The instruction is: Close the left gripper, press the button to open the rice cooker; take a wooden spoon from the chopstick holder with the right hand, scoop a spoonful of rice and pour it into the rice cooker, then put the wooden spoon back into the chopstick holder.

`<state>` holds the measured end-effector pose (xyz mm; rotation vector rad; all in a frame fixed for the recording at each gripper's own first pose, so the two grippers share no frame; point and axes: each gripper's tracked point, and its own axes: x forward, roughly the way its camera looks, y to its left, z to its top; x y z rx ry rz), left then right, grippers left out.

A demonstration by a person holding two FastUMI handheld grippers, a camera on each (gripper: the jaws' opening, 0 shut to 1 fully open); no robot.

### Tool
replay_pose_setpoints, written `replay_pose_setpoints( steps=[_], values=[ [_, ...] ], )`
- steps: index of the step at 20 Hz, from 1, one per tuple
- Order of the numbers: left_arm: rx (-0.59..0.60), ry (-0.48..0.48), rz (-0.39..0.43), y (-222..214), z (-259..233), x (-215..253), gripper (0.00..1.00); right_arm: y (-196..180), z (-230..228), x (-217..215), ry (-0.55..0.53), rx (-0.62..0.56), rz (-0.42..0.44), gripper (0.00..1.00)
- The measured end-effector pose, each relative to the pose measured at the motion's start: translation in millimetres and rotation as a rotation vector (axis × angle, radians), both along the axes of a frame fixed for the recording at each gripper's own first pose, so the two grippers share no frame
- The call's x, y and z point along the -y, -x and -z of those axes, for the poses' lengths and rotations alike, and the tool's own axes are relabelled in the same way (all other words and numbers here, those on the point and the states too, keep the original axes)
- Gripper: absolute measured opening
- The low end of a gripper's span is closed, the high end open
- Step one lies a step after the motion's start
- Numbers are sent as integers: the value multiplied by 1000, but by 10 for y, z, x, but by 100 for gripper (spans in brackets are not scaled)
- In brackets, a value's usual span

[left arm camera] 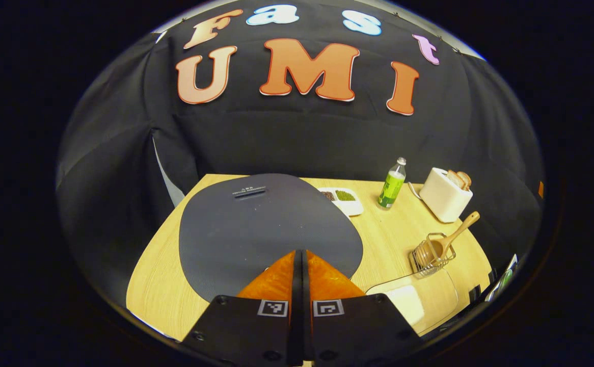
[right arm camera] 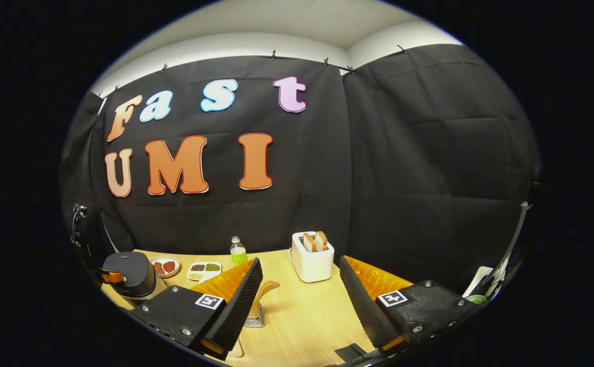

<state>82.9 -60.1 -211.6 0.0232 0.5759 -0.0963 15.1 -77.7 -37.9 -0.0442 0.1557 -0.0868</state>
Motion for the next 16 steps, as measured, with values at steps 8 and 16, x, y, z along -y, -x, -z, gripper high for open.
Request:
replay_pose_setpoints(
  steps=[8, 16],
  values=[
    [12, 27, -25, 100, -138, -11, 4, 50, 17, 6, -19, 0, -9, 94],
    [304, 36, -61, 187, -1527, -85, 4, -15, 173, 1, -85, -14, -14, 94]
  ],
)
